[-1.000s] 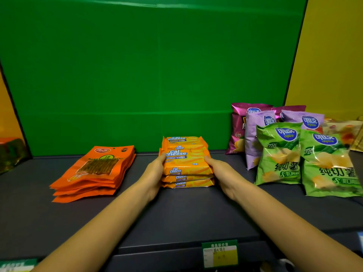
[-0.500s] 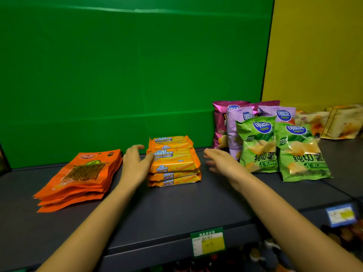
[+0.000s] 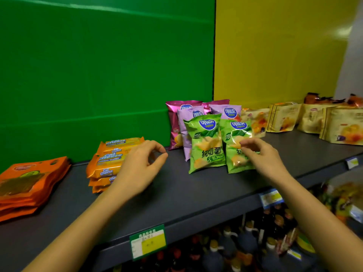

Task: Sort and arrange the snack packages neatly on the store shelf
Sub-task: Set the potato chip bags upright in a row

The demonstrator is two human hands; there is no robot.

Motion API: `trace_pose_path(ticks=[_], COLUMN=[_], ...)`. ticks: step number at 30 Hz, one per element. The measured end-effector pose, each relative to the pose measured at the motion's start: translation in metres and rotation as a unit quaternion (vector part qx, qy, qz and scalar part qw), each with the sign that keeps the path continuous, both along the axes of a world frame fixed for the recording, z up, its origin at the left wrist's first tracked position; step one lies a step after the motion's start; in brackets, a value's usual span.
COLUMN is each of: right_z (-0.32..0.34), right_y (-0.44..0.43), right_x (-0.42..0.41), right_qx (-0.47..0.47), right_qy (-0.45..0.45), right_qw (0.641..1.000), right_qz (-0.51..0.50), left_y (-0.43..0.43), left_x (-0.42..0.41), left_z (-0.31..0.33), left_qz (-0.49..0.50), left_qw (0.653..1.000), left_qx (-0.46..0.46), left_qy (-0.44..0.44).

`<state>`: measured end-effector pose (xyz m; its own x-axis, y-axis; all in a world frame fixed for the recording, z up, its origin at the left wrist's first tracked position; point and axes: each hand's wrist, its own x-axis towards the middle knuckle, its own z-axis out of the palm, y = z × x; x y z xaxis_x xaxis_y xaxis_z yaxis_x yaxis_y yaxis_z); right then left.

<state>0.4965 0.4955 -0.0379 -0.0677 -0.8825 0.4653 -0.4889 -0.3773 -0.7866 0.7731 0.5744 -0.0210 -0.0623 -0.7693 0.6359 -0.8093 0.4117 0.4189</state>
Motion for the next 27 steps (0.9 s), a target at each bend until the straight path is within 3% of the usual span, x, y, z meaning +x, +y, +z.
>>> trace_pose_path(ticks=[5,9,13,17,20,23,27], right_z=[0.002,-0.003,-0.005,-0.003,-0.003,-0.004,-0.015], right_y=[-0.038,-0.074,-0.096,-0.102,-0.114,-0.128,-0.135], right_x=[-0.042,-0.058,-0.066,-0.075,-0.080,-0.082,-0.067], right_qx=[0.032,0.193,0.255,0.198,0.121,0.032,0.041], right_qy=[0.048,-0.015,-0.028,-0.024,-0.028,-0.025,-0.010], right_qw=[0.997,0.977,0.945,0.943,0.972,0.988,0.983], right_qz=[-0.052,0.088,0.204,0.268,0.201,0.149,0.177], left_y=[-0.037,-0.069,-0.092,-0.106,-0.112,-0.111,-0.108], left_x=[-0.049,-0.082,-0.095,-0.102,-0.103,-0.105,-0.111], left_z=[-0.012,-0.016,-0.026,-0.036,-0.043,-0.046,-0.047], left_qz=[0.019,0.042,0.058,0.070,0.029,0.009,0.018], left_qw=[0.993,0.970,0.944,0.921,0.899,0.894,0.894], left_qx=[0.106,0.182,0.209,0.206,0.200,0.195,0.193], left_qy=[0.056,0.156,0.247,0.322,0.389,0.403,0.403])
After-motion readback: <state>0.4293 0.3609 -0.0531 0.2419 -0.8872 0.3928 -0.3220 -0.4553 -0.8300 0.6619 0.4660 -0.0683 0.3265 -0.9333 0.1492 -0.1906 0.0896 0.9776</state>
